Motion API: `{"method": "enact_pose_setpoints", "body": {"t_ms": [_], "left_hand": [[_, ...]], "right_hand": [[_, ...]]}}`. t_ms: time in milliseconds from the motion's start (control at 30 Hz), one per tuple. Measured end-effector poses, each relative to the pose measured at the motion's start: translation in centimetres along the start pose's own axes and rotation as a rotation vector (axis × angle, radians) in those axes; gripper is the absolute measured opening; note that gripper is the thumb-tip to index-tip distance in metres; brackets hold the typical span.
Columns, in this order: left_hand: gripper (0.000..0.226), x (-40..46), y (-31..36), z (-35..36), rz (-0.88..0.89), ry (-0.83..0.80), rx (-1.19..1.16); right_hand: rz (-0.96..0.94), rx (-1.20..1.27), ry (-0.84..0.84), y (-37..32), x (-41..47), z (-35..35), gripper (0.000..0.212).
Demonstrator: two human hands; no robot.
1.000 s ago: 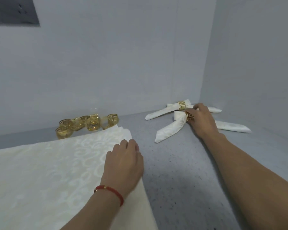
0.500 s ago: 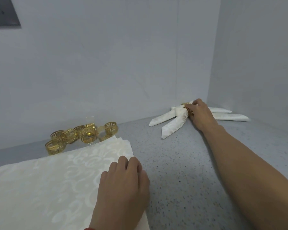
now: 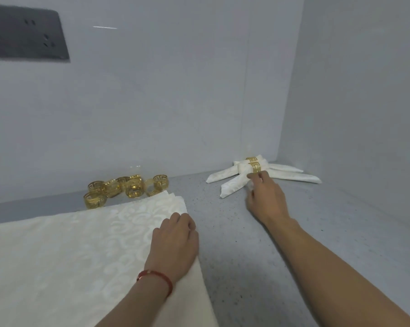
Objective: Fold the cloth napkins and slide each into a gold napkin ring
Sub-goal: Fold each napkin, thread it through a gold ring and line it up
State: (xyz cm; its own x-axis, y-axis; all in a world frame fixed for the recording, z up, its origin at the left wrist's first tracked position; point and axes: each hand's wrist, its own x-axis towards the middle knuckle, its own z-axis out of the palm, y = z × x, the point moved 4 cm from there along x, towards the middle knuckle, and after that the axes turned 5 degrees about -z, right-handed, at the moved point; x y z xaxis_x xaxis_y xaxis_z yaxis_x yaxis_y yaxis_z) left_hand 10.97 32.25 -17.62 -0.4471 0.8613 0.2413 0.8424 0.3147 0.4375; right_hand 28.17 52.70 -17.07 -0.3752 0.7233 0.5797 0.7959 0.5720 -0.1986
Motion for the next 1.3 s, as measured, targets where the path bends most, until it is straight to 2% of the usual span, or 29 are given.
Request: {"method": "enact_pose_setpoints", "body": {"t_ms": [167, 233, 300, 367, 433, 500, 567, 667, 767, 800, 867, 933, 967, 1000, 1067, 1100, 1167, 1233, 1300], "left_hand": [[0.040, -1.1, -0.1, -3.4, -0.090, -0.183, -0.254], [0.046, -3.1, -0.5, -6.1, -0.022, -0.215, -0.210], [0.042, -6.8, -1.6, -8.5, 0.028, -0.159, -0.152], [0.036, -12.1, -3.4, -10.7, 0.080, -0.096, -0.109], [0.032, -17.4, -4.9, -12.4, 0.126, -0.036, -0.051], [0.027, -21.6, -6.4, -13.9, 0.150, 0.006, -0.007], [0.021, -24.6, -7.4, -14.5, 0.147, -0.016, 0.009], [0.023, -27.5, -8.1, -14.7, 0.159, -0.103, 0.090], [0.048, -28.4, -8.1, -14.4, 0.150, -0.154, 0.169], [0.059, -28.6, -8.2, -14.4, 0.127, -0.179, 0.151], [0.073, -28.7, -8.1, -14.7, 0.121, -0.230, 0.160], [0.060, -28.5, -8.1, -15.1, 0.137, -0.215, 0.166], [0.048, -28.0, -8.5, -15.3, 0.118, -0.172, 0.124], [0.039, -27.4, -9.1, -15.7, 0.072, -0.123, 0.032], [0.028, -26.8, -10.3, -16.5, 0.005, -0.041, -0.179], [0.025, -26.6, -10.8, -16.9, 0.001, -0.020, -0.246], [0.024, -26.5, -11.1, -17.0, 0.043, -0.063, -0.254], [0.022, -26.3, -11.0, -16.8, 0.087, -0.116, -0.187], [0.019, -26.1, -10.5, -16.5, 0.119, -0.150, -0.138]], "right_hand": [[-0.225, 0.279, -0.169, -11.2, -10.4, -6.7, 0.027], [-0.288, 0.374, -0.261, -14.4, -13.9, -9.5, 0.020], [-0.344, 0.480, -0.440, -16.8, -17.1, -12.1, 0.015], [-0.417, 0.511, -0.669, -19.0, -19.9, -14.6, 0.028], [-0.479, 0.484, -0.830, -20.3, -22.1, -15.9, 0.042], [-0.524, 0.465, -0.900, -21.6, -23.4, -16.6, 0.042], [-0.530, 0.449, -0.932, -22.3, -24.2, -16.7, 0.032], [-0.519, 0.467, -0.950, -23.2, -23.9, -16.6, 0.020], [-0.461, 0.515, -0.966, -23.5, -23.2, -16.4, 0.015], [-0.449, 0.523, -0.924, -23.8, -23.0, -16.3, 0.017], [-0.434, 0.531, -0.700, -24.4, -22.4, -16.3, 0.022], [-0.441, 0.533, -0.505, -25.0, -22.1, -16.6, 0.024], [-0.456, 0.497, -0.490, -24.9, -22.0, -16.5, 0.023], [-0.487, 0.428, -0.532, -24.6, -22.0, -16.1, 0.022], [-0.539, 0.246, -0.630, -23.1, -22.1, -15.0, 0.036], [-0.527, 0.204, -0.612, -22.2, -21.8, -14.7, 0.037], [-0.489, 0.256, -0.450, -20.5, -21.3, -14.7, 0.018], [-0.440, 0.353, -0.332, -19.5, -21.1, -15.2, 0.027], [-0.416, 0.369, -0.301, -18.4, -21.5, -16.2, 0.032]]}}
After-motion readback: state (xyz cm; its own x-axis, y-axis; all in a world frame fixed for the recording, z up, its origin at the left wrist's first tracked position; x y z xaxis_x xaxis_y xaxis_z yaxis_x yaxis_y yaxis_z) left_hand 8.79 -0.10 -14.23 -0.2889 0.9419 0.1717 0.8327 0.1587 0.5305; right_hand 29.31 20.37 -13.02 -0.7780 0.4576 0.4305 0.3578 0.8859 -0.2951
